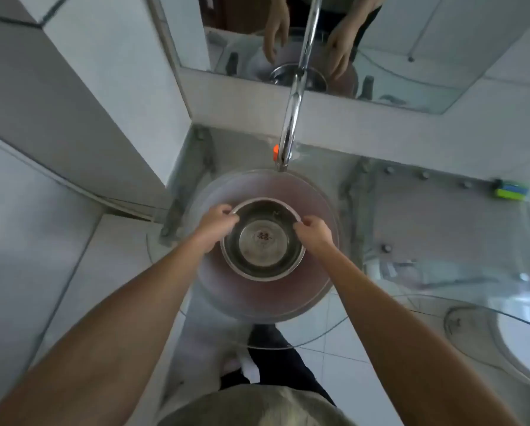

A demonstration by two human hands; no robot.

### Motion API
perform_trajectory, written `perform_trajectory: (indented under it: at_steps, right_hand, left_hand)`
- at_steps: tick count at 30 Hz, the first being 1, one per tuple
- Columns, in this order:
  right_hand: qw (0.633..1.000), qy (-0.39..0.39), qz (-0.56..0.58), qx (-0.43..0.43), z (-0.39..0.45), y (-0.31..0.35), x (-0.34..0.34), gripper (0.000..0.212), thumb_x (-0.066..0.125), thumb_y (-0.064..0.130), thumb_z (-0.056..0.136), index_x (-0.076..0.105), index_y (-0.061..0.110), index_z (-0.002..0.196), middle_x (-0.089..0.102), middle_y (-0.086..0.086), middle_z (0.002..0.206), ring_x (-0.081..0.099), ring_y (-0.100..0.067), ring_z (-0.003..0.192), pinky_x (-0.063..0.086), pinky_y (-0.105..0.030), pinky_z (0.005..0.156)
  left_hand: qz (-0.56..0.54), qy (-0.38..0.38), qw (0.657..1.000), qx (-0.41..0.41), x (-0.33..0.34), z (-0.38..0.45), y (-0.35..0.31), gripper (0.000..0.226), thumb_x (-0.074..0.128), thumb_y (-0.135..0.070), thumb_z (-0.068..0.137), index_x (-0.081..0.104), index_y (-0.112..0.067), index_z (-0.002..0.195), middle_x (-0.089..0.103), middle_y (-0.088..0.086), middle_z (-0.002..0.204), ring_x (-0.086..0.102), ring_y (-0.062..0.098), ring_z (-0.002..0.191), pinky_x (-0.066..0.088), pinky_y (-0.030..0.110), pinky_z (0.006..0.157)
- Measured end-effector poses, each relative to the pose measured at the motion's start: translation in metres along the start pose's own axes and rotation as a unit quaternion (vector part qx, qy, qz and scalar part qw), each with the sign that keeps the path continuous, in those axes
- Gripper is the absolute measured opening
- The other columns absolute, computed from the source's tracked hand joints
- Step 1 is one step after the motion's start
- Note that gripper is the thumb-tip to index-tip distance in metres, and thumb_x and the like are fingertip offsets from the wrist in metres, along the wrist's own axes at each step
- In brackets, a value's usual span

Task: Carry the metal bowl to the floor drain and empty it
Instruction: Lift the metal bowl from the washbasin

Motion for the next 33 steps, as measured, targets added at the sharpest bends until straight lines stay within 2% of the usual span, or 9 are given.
perform_trajectory:
  at_steps: [2,5,7,11,14,18,23,29,33]
  right_hand:
    - [0.999,0.019,-0.005,0.045,0.012,-0.007,0.005,0.061,0.056,0.028,0.092,0.045,0.007,0.148,0.048,-0.017,0.148,0.05,-0.035,0.132,0.042,-0.038,0.104]
    - [0.993,0.051,-0.001,0.11,0.026,-0.023,0.016,0.07,0.056,0.031,0.09,0.034,0.007,0.152,0.037,-0.019,0.152,0.047,-0.039,0.132,0.046,-0.045,0.104]
    - [0.99,0.058,-0.004,0.129,0.034,-0.029,0.021,0.071,0.056,0.031,0.091,0.033,0.004,0.151,0.043,-0.02,0.148,0.051,-0.038,0.128,0.05,-0.045,0.101]
    - [0.988,0.067,0.011,0.139,0.046,-0.036,0.033,0.06,0.059,0.03,0.089,0.05,-0.002,0.139,0.06,-0.019,0.126,0.066,-0.033,0.103,0.057,-0.038,0.08]
    - [0.987,0.043,0.011,0.153,0.051,-0.04,0.032,0.058,0.057,0.03,0.086,0.056,-0.003,0.133,0.059,-0.021,0.127,0.065,-0.036,0.107,0.059,-0.045,0.09]
    - [0.986,0.036,0.018,0.163,0.055,-0.041,0.03,0.056,0.056,0.029,0.083,0.058,0.0,0.13,0.061,-0.018,0.125,0.062,-0.035,0.111,0.057,-0.043,0.092]
    - [0.987,0.006,0.043,0.153,0.053,-0.038,0.021,0.049,0.055,0.028,0.084,0.06,0.002,0.126,0.062,-0.018,0.122,0.061,-0.035,0.109,0.054,-0.036,0.086]
    - [0.989,-0.014,0.059,0.138,0.029,-0.037,0.006,0.044,0.051,0.024,0.085,0.063,0.0,0.121,0.065,-0.02,0.115,0.064,-0.034,0.097,0.048,-0.033,0.071]
    - [0.985,-0.046,0.082,0.146,-0.001,-0.038,-0.011,0.043,0.053,0.023,0.087,0.061,-0.002,0.121,0.065,-0.016,0.106,0.063,-0.032,0.092,0.052,-0.034,0.074]
  left_hand:
    - [0.017,-0.023,0.999,-0.027,0.003,0.011,0.007,0.005,0.063,-0.026,0.089,0.064,-0.024,0.094,0.065,0.004,0.105,0.06,0.026,0.097,0.054,0.044,0.091]
    - [0.003,-0.012,0.996,-0.084,0.014,0.023,0.029,0.055,0.06,-0.031,0.094,0.05,-0.015,0.145,0.056,0.009,0.142,0.054,0.03,0.125,0.045,0.04,0.099]
    - [-0.009,-0.008,0.995,-0.102,0.02,0.029,0.038,0.063,0.058,-0.033,0.096,0.04,-0.012,0.152,0.048,0.011,0.151,0.048,0.033,0.134,0.041,0.042,0.104]
    - [-0.006,-0.001,0.992,-0.129,0.028,0.038,0.05,0.047,0.057,-0.035,0.094,0.055,-0.014,0.136,0.059,0.012,0.133,0.055,0.035,0.123,0.044,0.038,0.089]
    - [-0.052,0.01,0.986,-0.158,0.033,0.041,0.056,0.027,0.056,-0.034,0.093,0.057,-0.019,0.116,0.059,0.007,0.117,0.056,0.031,0.104,0.045,0.04,0.079]
    - [-0.092,0.02,0.981,-0.172,0.036,0.043,0.064,0.014,0.053,-0.023,0.094,0.048,-0.025,0.107,0.054,-0.005,0.093,0.053,0.024,0.092,0.043,0.048,0.085]
    - [-0.089,0.01,0.983,-0.161,0.031,0.039,0.067,0.011,0.053,-0.019,0.092,0.061,-0.025,0.087,0.061,-0.003,0.09,0.055,0.015,0.081,0.049,0.046,0.079]
    - [-0.062,-0.009,0.995,-0.083,0.017,0.024,0.046,0.011,0.056,-0.022,0.089,0.063,-0.027,0.096,0.068,-0.002,0.087,0.063,0.015,0.073,0.051,0.029,0.057]
    - [-0.032,-0.01,0.999,-0.023,0.013,0.008,0.027,0.012,0.058,-0.022,0.087,0.067,-0.023,0.095,0.07,0.004,0.084,0.066,0.021,0.066,0.052,0.026,0.048]
Point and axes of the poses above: each hand's wrist, its own z-axis towards the middle knuckle, its own x-axis out of the palm, y = z × x, the point moved 7 cm from there along z, towards the middle knuckle
